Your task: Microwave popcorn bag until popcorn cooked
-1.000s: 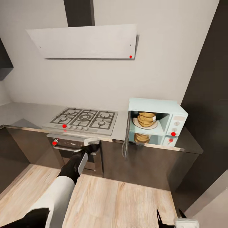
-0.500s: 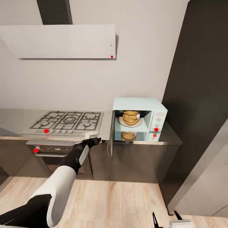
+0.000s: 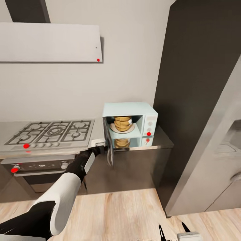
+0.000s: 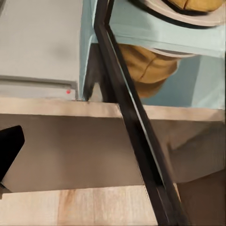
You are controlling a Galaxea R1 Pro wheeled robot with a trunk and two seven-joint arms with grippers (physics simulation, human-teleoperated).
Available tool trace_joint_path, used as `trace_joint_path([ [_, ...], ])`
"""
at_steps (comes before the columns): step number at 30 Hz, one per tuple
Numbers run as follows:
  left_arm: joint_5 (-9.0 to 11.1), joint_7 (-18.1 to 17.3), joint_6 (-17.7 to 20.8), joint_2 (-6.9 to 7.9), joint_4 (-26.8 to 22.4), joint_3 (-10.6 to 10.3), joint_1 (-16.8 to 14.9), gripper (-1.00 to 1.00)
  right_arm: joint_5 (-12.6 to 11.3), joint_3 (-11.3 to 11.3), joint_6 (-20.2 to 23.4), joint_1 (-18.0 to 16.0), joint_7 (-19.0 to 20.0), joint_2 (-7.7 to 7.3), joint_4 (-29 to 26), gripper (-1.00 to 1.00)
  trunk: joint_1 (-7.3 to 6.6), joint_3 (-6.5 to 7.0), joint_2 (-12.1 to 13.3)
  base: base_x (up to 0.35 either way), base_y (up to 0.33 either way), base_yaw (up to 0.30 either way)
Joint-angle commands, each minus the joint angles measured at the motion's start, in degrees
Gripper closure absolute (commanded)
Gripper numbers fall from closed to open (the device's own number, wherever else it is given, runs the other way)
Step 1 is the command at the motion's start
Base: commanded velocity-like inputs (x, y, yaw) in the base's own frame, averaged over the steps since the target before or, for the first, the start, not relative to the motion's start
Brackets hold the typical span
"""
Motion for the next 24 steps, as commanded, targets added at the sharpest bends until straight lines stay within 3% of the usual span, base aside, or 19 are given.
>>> trace_joint_path([
  [1,0.34,0.02,0.33,-0.07,-0.09,0.17,-0.03,-1.0,0.6,0.08,0.02,-0.01,-0.44,0.01,-0.03,-1.0,0.04,-0.11,-0.12,0.0,0.0,-0.3],
  [13,-0.07,-0.06,-0.56,-0.07,-0.08,0.01,0.65,-1.0,0.18,-0.23,-0.05,0.02,-0.52,-0.18,-0.77,-1.0,0.04,-0.11,-0.12,0.003,-0.002,-0.3],
  [17,-0.11,-0.07,-0.56,-0.07,-0.08,-0.04,0.67,-1.0,0.29,-0.08,-0.13,0.72,-0.43,-0.16,-1.02,-1.0,0.04,-0.11,-0.12,0.227,-0.199,-0.278],
  [24,-0.18,-0.07,-0.63,-0.07,-0.08,0.02,0.71,-1.0,0.63,2.51,-0.14,1.64,-0.35,-0.13,-0.83,-1.0,0.04,-0.11,-0.12,0.183,-0.165,-0.042],
])
